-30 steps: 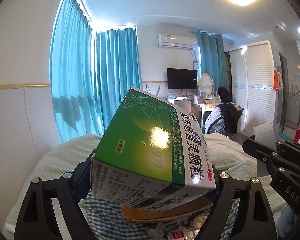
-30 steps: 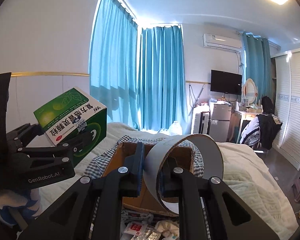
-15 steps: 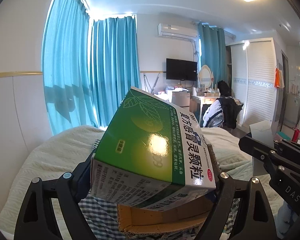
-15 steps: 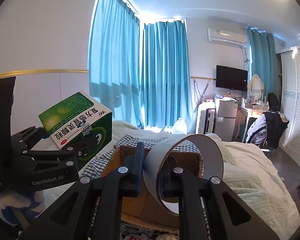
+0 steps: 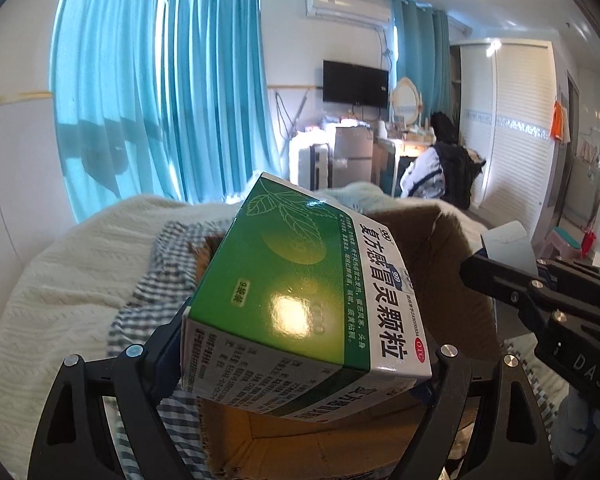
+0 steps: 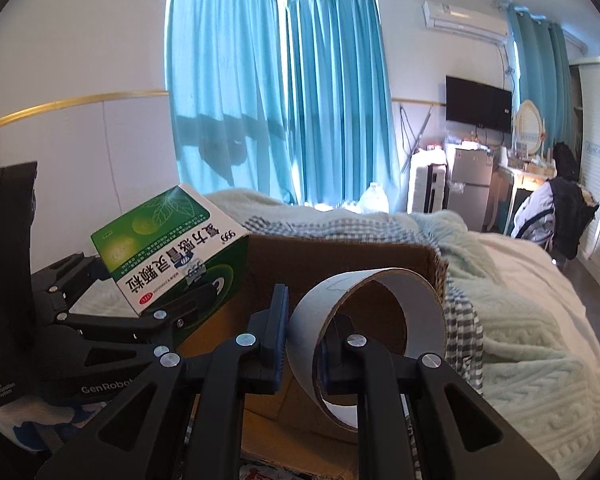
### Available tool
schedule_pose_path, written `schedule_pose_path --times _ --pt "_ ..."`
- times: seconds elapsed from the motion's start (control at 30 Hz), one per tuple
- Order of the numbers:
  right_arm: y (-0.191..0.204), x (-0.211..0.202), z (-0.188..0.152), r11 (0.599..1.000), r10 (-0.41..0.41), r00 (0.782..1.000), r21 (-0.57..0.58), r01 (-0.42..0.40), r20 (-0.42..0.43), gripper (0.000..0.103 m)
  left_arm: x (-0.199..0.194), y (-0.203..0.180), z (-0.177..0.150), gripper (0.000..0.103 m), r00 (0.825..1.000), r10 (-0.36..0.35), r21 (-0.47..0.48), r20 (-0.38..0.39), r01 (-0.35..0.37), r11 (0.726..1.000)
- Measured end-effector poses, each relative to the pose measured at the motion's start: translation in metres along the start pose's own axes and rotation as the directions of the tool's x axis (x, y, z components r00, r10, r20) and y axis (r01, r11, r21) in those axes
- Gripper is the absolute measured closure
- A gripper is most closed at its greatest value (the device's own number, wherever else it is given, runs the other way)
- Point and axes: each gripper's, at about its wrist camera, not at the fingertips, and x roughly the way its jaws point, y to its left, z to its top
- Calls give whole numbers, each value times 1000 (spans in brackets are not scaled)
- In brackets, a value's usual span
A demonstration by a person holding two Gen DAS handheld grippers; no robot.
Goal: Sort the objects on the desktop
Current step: 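Lift both held items and carry them over the cardboard box, then open both grippers to drop the green box and tape roll into the box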
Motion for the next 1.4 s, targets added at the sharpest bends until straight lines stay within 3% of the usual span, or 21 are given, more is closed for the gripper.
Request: schedule_pose_path --times 0.3,0.37,0.43,0.5,0.67,0.8,1.4 --pt "-23 58 -15 996 55 986 78 -43 -160 88 50 -10 -19 13 992 -36 22 -120 39 999" --pt "-27 65 -20 997 29 985 74 -17 -171 78 59 -9 -22 12 988 -33 24 -149 37 999" --pt "-33 70 -26 995 38 982 96 -21 -183 52 67 -10 -22 9 985 -29 27 -173 34 999" --pt "-39 73 -30 990 72 976 137 -45 -205 34 69 -11 -24 6 983 -14 33 -181 20 999" --pt "-39 67 -28 984 81 965 171 -39 -248 25 60 -13 -18 1 986 2 38 -168 4 999" --pt "-34 45 -20 983 67 970 184 -23 -233 25 45 -13 -12 1 989 5 36 -151 0 999" --pt "10 -82 37 989 -45 998 137 50 -43 17 -89 -5 27 0 998 47 -24 41 -46 999"
